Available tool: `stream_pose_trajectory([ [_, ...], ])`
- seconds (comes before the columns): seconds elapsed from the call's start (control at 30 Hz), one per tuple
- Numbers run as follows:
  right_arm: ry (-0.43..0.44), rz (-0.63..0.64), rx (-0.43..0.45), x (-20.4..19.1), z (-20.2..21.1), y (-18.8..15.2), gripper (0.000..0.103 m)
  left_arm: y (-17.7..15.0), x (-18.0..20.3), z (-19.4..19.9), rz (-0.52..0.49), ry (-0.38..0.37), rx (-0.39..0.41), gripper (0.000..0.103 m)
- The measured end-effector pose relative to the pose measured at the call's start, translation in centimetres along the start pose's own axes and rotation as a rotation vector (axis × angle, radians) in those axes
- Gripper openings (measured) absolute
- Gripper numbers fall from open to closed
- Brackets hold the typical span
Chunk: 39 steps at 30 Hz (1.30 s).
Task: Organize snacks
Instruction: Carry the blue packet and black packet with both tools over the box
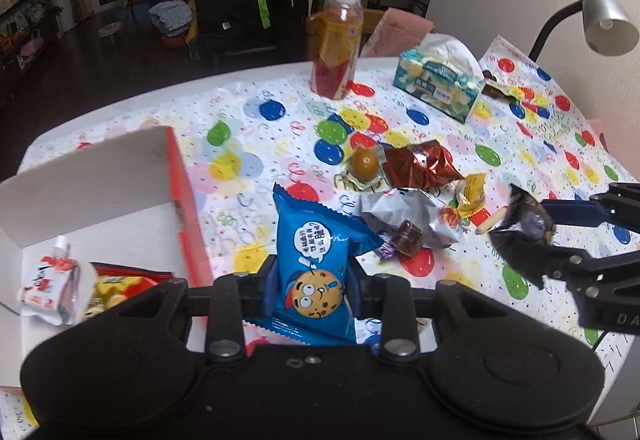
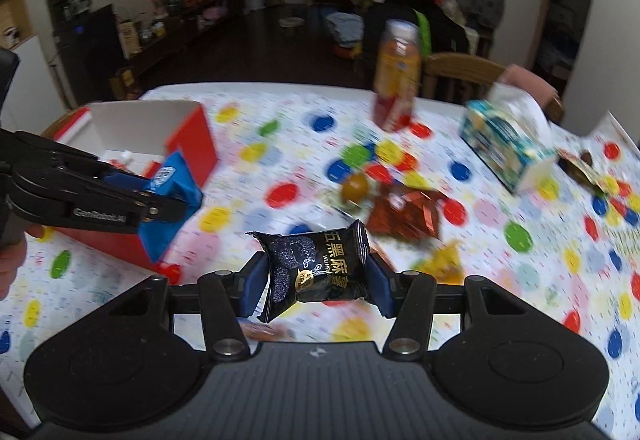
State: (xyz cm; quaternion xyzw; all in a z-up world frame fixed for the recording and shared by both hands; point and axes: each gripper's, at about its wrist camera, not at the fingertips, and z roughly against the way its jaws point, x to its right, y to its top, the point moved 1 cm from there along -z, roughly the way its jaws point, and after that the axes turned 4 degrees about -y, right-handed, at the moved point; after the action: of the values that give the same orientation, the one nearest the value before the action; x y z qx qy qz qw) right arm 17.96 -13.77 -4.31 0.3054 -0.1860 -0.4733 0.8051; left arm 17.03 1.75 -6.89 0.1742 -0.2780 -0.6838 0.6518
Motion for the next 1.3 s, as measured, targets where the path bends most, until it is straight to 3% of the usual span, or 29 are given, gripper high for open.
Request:
stream_pose_trajectory([
  [0.7, 0.117, 0.166, 0.066, -13.3, -1.7, 5.5, 0.053, -1.2, -9.4, 6.9, 0.075, 0.079, 0.068, 0.031],
  [1.3, 0.152, 0.221, 0.047, -20.5, -7.4, 9.2, 0.053, -2.4, -19.0, 7.5, 0.164, 0.199, 0.046, 0.031],
])
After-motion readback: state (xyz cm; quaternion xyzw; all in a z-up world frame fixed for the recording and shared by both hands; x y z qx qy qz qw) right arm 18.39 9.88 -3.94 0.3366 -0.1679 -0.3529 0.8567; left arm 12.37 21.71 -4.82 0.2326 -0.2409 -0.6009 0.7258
